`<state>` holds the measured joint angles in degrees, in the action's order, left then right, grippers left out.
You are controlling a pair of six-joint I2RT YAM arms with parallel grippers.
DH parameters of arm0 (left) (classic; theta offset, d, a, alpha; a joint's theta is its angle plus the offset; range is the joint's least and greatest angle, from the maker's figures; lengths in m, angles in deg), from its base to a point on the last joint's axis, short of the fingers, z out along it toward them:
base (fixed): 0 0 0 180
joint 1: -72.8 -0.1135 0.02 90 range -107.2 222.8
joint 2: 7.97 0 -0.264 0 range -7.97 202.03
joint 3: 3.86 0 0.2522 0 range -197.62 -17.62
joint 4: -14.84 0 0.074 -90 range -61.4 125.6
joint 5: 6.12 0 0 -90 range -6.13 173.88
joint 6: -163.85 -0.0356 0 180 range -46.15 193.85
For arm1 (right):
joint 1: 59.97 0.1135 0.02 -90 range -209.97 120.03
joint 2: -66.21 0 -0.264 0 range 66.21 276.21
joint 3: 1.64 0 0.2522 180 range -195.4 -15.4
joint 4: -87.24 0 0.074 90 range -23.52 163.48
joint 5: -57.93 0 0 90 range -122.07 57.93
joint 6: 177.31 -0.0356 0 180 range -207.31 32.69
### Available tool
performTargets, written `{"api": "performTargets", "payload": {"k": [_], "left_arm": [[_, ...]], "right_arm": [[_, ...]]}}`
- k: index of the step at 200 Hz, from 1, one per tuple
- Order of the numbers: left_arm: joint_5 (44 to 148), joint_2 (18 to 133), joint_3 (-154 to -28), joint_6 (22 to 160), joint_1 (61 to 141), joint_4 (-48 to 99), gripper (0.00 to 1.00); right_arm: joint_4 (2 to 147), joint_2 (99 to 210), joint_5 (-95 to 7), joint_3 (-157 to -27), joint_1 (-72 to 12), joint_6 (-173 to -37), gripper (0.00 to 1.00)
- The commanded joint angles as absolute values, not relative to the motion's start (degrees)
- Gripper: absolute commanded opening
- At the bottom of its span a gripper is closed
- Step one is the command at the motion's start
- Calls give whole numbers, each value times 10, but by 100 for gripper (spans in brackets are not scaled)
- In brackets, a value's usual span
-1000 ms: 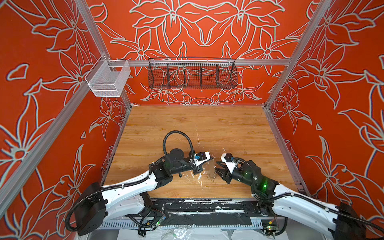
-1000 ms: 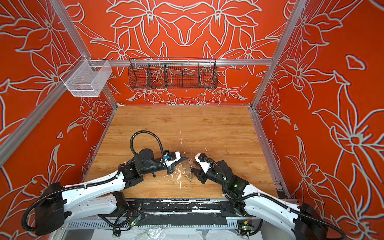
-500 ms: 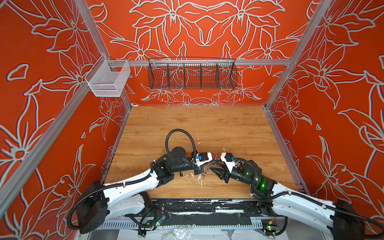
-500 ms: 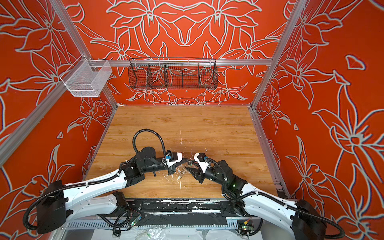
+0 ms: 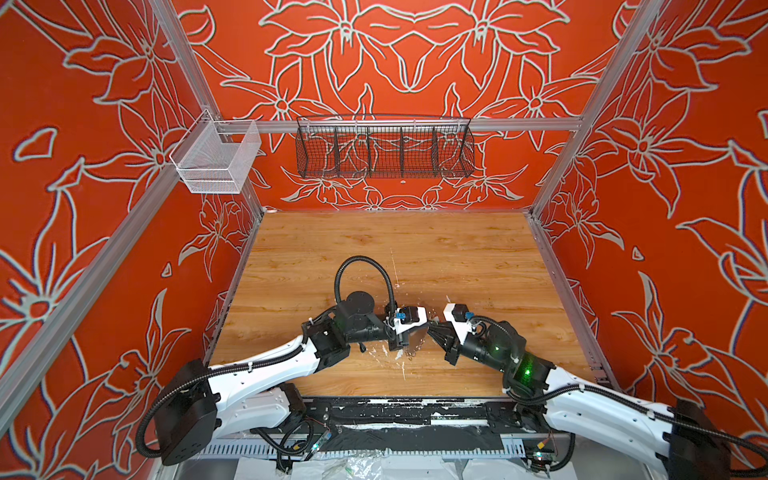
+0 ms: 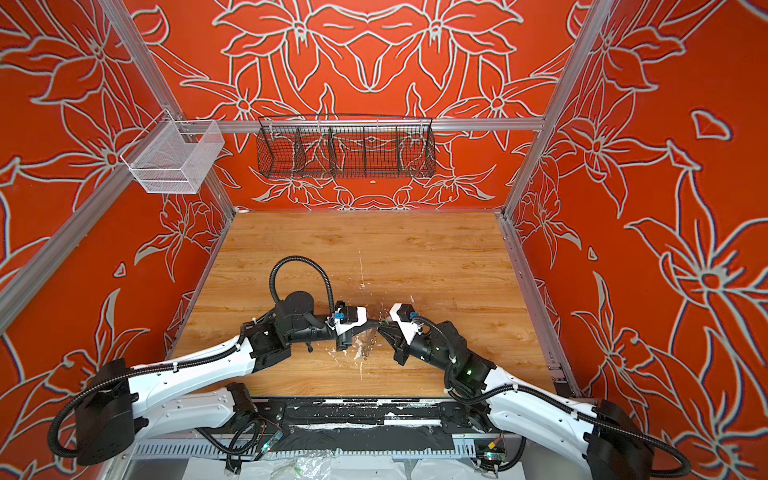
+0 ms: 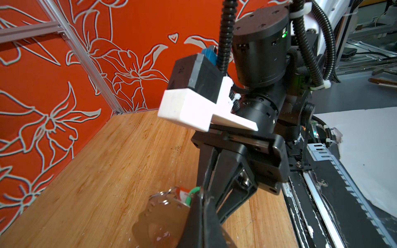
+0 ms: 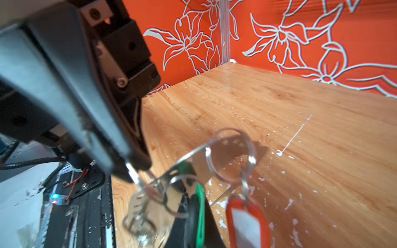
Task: Attach keys to a key ring
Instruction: Insert the key into the keyring.
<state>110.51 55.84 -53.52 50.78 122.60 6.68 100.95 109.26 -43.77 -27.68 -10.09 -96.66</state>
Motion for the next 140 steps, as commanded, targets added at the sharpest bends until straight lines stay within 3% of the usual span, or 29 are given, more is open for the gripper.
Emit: {"api": "performTargets", "payload": {"k": [1,39,50,82,140], "left_arm": [[1085,552,-543,513,1225,45,0],[1000,539,-533,528,1225,41,0],[973,535,-527,536,1225,32,15],[929,519,-500,553,1225,-10,35],[831,453,-451,602,1223,-53,38]], "right_arm": [[993,1083,-406,-288,-100,-959,0],[886,1071,-337,-330,-100,-936,0],[841,1071,-309,-359,-100,-916,0],[751,1118,-246,-433,-100,-827,0],[527,1272,-236,-647,-100,-661,0]]}}
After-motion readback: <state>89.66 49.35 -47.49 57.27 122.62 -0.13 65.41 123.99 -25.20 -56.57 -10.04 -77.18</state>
